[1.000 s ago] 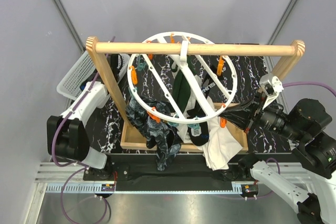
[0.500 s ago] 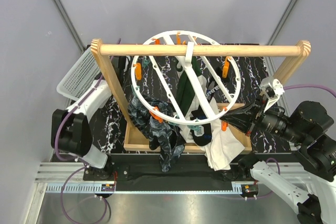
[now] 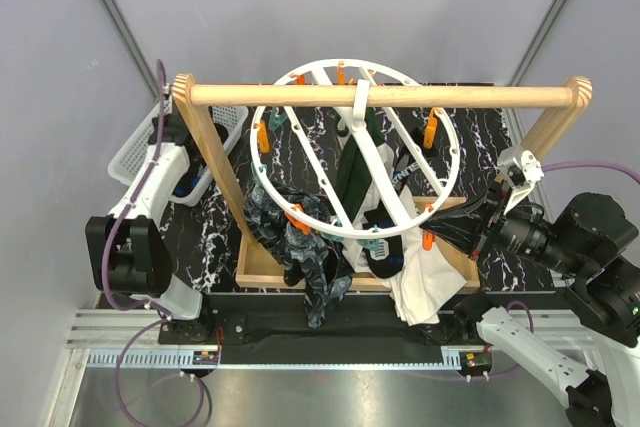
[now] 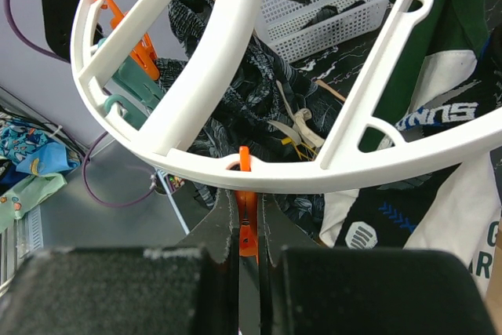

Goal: Clip the socks to the hanger
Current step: Adjust the sock in the bin.

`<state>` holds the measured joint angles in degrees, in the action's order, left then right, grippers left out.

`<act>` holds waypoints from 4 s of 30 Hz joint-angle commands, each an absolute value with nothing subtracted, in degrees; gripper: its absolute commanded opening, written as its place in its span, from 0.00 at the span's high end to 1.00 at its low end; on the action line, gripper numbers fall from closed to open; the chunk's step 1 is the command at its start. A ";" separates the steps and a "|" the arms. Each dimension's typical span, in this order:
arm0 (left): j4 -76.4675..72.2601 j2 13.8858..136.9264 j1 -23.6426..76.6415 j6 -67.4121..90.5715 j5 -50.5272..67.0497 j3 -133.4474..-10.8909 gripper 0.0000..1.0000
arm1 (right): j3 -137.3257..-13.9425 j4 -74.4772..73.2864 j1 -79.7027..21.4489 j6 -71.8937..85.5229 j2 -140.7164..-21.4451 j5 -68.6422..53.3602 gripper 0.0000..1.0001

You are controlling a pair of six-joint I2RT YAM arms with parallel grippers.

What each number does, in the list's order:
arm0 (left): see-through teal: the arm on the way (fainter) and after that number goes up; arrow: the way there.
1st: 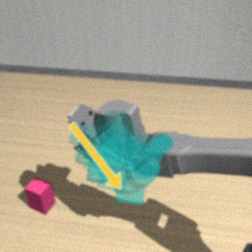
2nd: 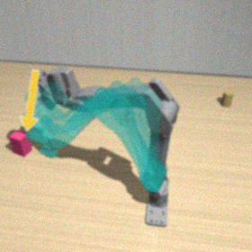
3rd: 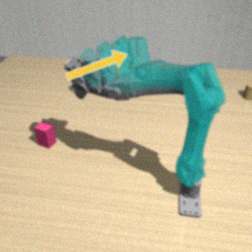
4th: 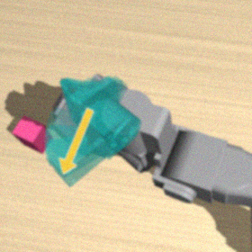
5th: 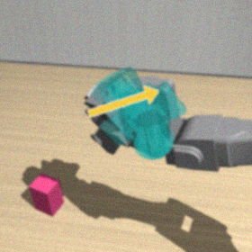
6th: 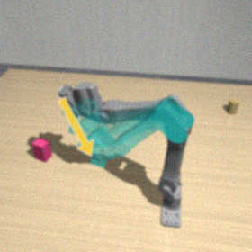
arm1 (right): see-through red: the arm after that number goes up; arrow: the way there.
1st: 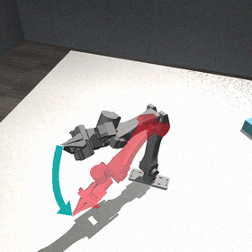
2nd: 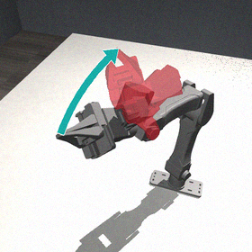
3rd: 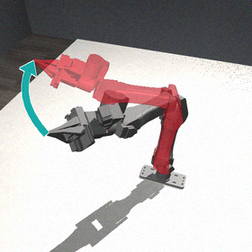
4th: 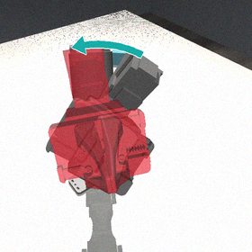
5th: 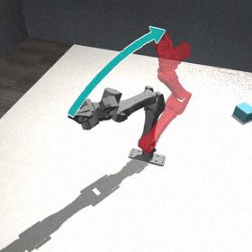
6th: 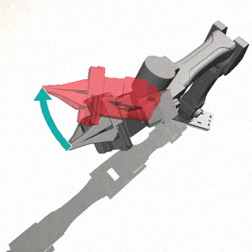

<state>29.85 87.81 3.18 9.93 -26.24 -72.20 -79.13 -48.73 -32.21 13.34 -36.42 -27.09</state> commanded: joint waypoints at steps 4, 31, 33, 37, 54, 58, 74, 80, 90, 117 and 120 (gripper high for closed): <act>38.15 86.14 -5.62 34.06 -11.03 -78.67 0.16 | -78.49 -51.15 -32.34 13.01 -37.70 -27.42 1.00; 40.17 94.91 -7.21 103.71 -19.95 -71.72 0.24 | -78.22 -51.59 -32.34 11.69 -40.78 -26.98 1.00; 42.43 95.71 -7.21 104.41 -20.56 -72.86 0.23 | -77.70 -51.33 -32.34 11.60 -41.13 -27.16 1.00; 51.05 100.27 -8.26 107.05 -18.02 -79.60 0.22 | -77.08 -50.71 -32.34 11.69 -41.57 -27.33 1.00; 55.29 112.15 -10.11 104.78 -18.10 -84.02 0.73 | -77.52 -51.07 -32.34 12.92 -41.84 -27.60 1.00; 53.09 109.26 -9.93 100.12 -22.31 -84.02 0.89 | -76.99 -50.28 -32.34 13.36 -41.75 -27.77 1.00; 41.83 93.69 -4.22 89.72 -28.77 -77.52 0.49 | -77.69 -49.92 -32.34 14.24 -40.43 -27.95 1.00; 46.38 101.23 -6.15 95.01 -19.26 -82.78 0.19 | -78.14 -51.07 -32.34 14.06 -40.52 -27.42 1.00; 60.74 116.10 -9.58 103.00 -8.45 -94.75 0.17 | -76.99 -50.36 -32.43 13.98 -40.96 -26.98 1.00; 48.17 109.88 -8.88 97.47 -21.53 -87.72 1.00 | -74.97 -47.64 -32.34 14.41 -42.45 -27.95 1.00; 45.88 105.32 -7.39 96.24 -23.90 -85.88 1.00 | -74.80 -47.46 -32.34 14.85 -42.01 -27.95 1.00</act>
